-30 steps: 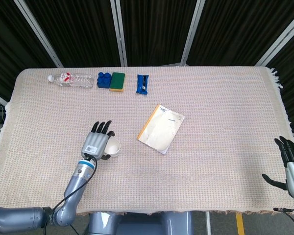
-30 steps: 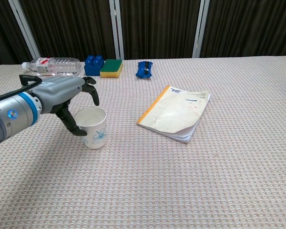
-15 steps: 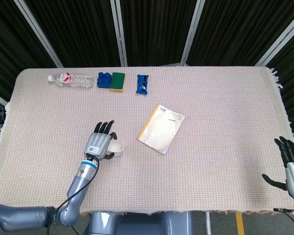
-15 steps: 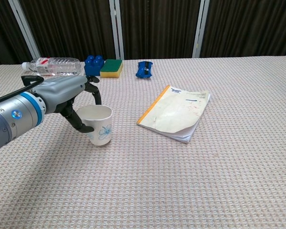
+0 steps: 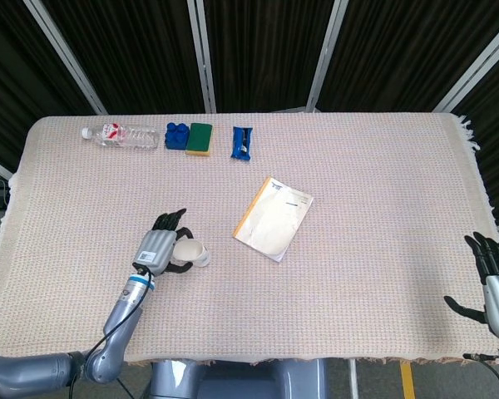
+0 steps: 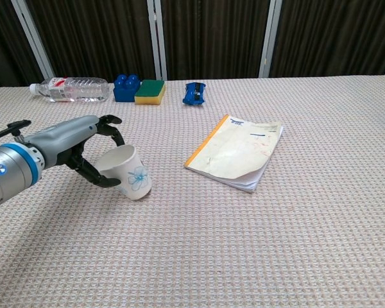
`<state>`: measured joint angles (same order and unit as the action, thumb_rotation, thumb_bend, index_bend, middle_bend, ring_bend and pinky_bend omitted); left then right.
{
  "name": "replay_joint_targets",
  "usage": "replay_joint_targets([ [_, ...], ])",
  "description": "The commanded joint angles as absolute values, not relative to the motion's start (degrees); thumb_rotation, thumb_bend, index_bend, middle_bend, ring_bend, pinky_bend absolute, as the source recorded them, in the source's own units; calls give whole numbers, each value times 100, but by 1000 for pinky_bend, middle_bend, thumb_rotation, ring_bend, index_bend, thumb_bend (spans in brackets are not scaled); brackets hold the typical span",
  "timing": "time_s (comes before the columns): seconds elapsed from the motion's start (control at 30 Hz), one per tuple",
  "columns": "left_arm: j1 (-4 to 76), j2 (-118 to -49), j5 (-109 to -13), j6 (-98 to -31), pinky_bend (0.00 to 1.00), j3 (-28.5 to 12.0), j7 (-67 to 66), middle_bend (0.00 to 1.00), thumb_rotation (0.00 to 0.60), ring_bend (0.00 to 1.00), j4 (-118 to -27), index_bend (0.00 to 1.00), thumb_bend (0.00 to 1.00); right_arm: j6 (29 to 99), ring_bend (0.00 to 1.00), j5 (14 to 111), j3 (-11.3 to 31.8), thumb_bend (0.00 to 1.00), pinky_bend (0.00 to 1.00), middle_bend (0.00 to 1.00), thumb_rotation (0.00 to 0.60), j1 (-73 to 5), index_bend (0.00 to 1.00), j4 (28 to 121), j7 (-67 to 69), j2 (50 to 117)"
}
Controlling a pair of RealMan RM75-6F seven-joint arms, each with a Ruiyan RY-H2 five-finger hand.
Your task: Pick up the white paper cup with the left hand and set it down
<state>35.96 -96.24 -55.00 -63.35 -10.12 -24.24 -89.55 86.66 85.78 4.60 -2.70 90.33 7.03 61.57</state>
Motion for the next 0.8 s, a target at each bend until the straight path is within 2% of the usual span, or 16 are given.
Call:
replay_joint_targets([
  [0.03, 3527, -9493, -5551, -6311, 0, -955, -2346, 0, 600, 0, -8924, 374, 150, 8662, 0, 8577, 460, 0, 0, 0, 600, -275, 0, 9039, 679, 6165],
  [0.1, 3511, -9417, -5538, -6297, 0, -941, -2352, 0, 600, 0, -8952, 321, 151, 8662, 0, 8578, 461, 0, 0, 0, 600, -277, 0, 9041, 667, 6169],
  [0.2, 3494, -9219, -5451, -6213, 0, -926, -2377, 0, 600, 0, -9079, 190, 151, 8667, 0, 8579, 461, 0, 0, 0, 600, -276, 0, 9051, 643, 6178],
  [0.37, 3526, -9005, -5276, -6158, 0, -921, -2583, 0, 600, 0, -9280, 131, 151, 8692, 0, 8600, 460, 0, 0, 0, 600, -272, 0, 9063, 622, 6183],
  [0.53, 3629, -8925, -5019, -6234, 0, -942, -3008, 0, 600, 0, -9523, 136, 151, 8704, 0, 8603, 464, 0, 0, 0, 600, -269, 0, 9059, 657, 6176],
  [0.73, 3870, -9161, -4619, -6557, 0, -992, -3833, 0, 600, 0, -9611, 289, 152, 8698, 0, 8628, 452, 0, 0, 0, 600, -272, 0, 9056, 683, 6168],
  [0.8, 3930, -9261, -4559, -6687, 0, -1013, -4034, 0, 600, 0, -9593, 312, 152, 8704, 0, 8631, 453, 0, 0, 0, 600, -271, 0, 9053, 687, 6167],
])
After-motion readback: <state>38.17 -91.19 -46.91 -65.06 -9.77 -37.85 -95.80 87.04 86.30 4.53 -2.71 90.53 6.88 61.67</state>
